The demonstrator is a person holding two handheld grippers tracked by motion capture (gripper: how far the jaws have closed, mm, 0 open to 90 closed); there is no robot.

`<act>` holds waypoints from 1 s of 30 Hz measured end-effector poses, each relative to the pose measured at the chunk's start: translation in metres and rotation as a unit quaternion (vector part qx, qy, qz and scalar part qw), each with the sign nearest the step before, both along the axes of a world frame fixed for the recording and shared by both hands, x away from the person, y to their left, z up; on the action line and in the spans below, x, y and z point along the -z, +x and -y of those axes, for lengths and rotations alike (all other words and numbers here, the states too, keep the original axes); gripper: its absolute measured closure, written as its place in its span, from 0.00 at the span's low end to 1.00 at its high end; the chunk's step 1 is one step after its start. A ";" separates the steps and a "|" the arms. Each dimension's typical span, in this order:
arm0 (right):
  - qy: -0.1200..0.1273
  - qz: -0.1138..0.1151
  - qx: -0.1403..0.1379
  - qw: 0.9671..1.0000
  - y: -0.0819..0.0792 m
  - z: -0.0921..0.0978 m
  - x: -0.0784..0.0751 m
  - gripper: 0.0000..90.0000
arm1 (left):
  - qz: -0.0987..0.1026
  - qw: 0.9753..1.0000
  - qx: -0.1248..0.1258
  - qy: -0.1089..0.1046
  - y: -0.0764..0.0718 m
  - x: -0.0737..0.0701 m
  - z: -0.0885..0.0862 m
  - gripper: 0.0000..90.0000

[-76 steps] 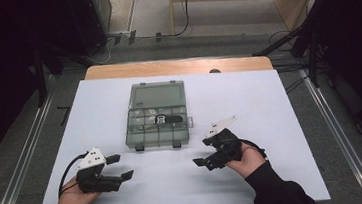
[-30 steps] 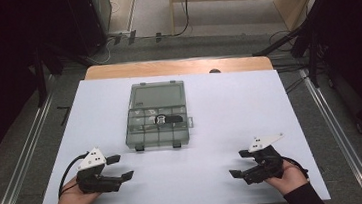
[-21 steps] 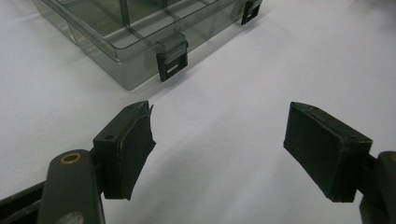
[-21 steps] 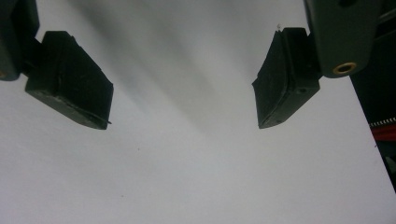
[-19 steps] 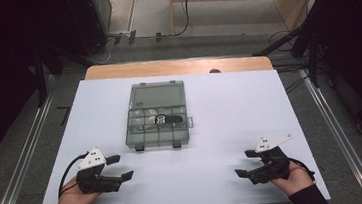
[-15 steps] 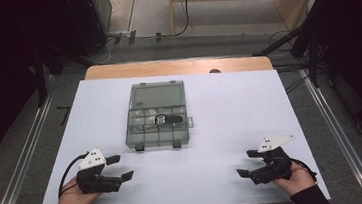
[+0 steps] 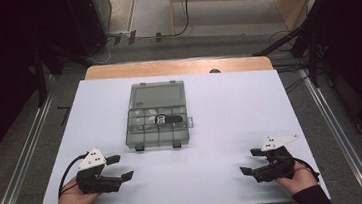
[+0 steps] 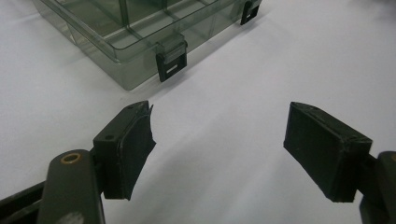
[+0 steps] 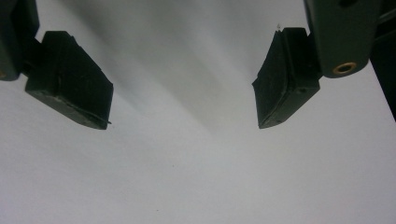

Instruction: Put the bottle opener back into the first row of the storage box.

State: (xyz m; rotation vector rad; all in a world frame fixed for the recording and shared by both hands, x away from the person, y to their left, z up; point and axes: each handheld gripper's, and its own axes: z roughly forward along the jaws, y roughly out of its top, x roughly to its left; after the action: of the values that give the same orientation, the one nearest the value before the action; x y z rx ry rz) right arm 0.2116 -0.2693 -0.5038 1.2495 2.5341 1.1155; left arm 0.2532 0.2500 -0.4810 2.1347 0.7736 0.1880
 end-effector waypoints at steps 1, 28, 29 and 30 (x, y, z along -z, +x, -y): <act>0.000 -0.002 0.000 1.000 0.000 0.000 0.000 0.23 | 0.000 1.000 -0.001 -0.001 0.000 0.000 0.000 0.26; 0.005 -0.007 -0.001 1.000 0.002 -0.001 0.003 0.22 | -0.001 1.000 0.000 0.001 0.000 0.000 0.000 0.26; 0.004 -0.007 -0.002 1.000 0.002 -0.001 0.003 0.22 | -0.001 1.000 0.001 0.002 0.000 0.000 0.000 0.26; 0.004 -0.008 -0.002 1.000 0.002 -0.001 0.003 0.22 | -0.001 1.000 0.001 0.002 0.000 0.000 0.000 0.26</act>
State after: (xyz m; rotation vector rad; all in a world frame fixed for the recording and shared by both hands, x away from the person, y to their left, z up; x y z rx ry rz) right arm 0.2133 -0.2680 -0.5065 1.2605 2.5474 1.1209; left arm 0.2533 0.2500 -0.4810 2.1386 0.7728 0.1876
